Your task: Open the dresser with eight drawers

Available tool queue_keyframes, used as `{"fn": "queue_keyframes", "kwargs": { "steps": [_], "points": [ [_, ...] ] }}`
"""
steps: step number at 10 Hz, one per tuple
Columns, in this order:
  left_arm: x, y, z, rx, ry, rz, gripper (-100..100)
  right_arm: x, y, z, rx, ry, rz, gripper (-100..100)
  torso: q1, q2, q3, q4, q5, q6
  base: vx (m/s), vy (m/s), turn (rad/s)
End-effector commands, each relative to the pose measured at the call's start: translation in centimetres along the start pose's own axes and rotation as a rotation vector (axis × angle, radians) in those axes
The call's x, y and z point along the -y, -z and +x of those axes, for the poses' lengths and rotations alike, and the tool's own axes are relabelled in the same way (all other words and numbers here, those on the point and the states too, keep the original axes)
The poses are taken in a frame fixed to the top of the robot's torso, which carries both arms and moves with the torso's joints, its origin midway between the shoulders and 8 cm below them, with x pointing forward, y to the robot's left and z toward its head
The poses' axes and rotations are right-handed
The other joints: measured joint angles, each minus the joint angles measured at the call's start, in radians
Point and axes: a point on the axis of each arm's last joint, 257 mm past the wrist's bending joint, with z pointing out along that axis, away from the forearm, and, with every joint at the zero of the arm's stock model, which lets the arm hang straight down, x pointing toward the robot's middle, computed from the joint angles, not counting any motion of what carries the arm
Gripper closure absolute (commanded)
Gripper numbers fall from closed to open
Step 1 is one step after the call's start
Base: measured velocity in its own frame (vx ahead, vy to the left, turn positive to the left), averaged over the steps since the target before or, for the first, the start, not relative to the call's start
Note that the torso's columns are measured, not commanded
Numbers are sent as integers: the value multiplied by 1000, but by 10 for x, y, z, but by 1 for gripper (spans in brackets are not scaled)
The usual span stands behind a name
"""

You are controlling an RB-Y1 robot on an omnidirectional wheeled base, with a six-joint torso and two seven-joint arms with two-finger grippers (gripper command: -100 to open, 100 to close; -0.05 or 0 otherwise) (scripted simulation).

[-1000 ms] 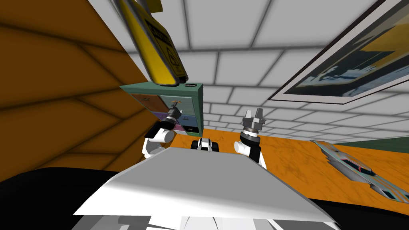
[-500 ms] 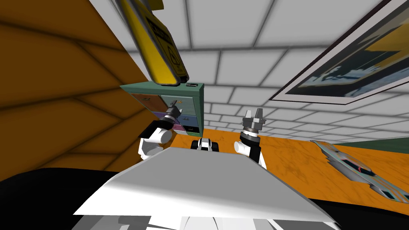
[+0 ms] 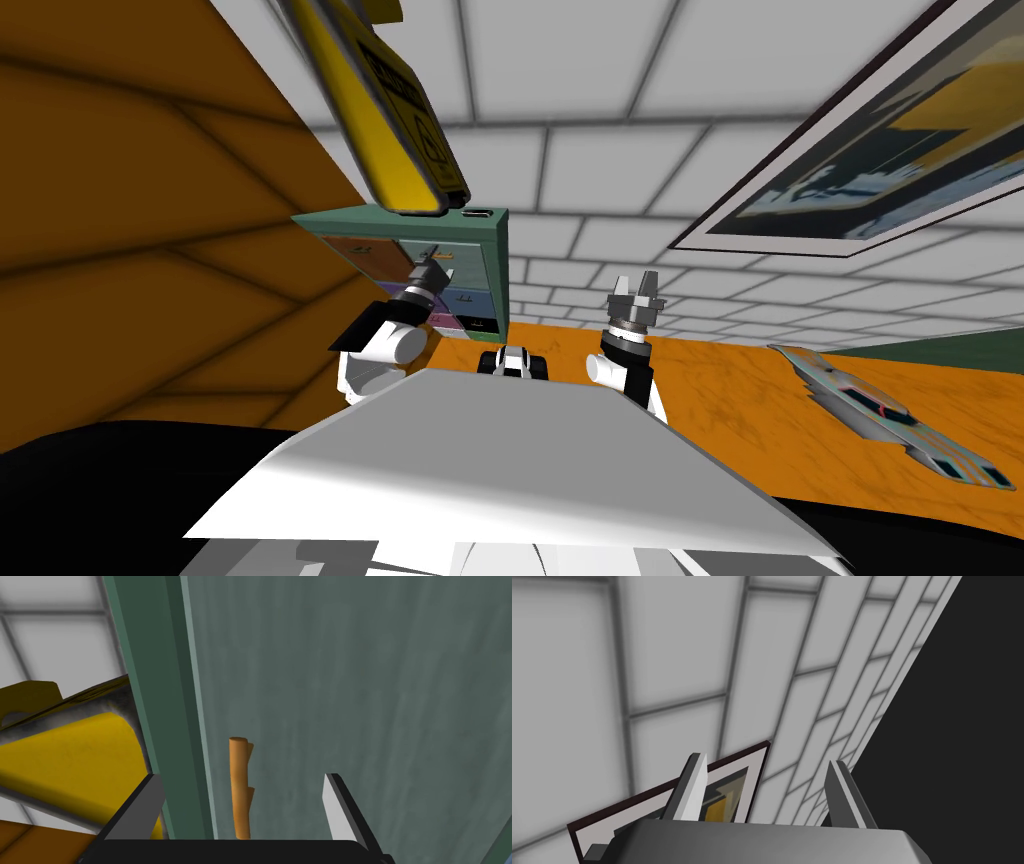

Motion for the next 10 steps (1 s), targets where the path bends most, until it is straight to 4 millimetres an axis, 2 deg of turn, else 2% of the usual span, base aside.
{"fn": "queue_keyframes", "kwargs": {
  "steps": [1,5,6,8,10],
  "points": [
    [3,-3,-5,35,-8,-1,-100,0,0,0,0,0,0,0,0,0,0,0,0,-1,-9,43,-113],
    [6,-6,-11,79,-12,0,-100,0,0,0,0,0,0,0,-1,0,0,0,0,-1,-10,44,-132],
    [4,-5,-8,56,-11,-1,100,0,0,0,0,0,0,0,-3,0,0,0,-1,-1,7,-22,244],
    [2,-2,-3,25,-6,-1,100,0,0,0,0,0,0,0,-5,-1,0,-1,-1,-1,19,-61,257],
    [-1,1,1,-7,0,-3,100,0,0,0,0,0,0,0,-8,-2,0,-3,-1,4,5,-37,111]
  ]
}}
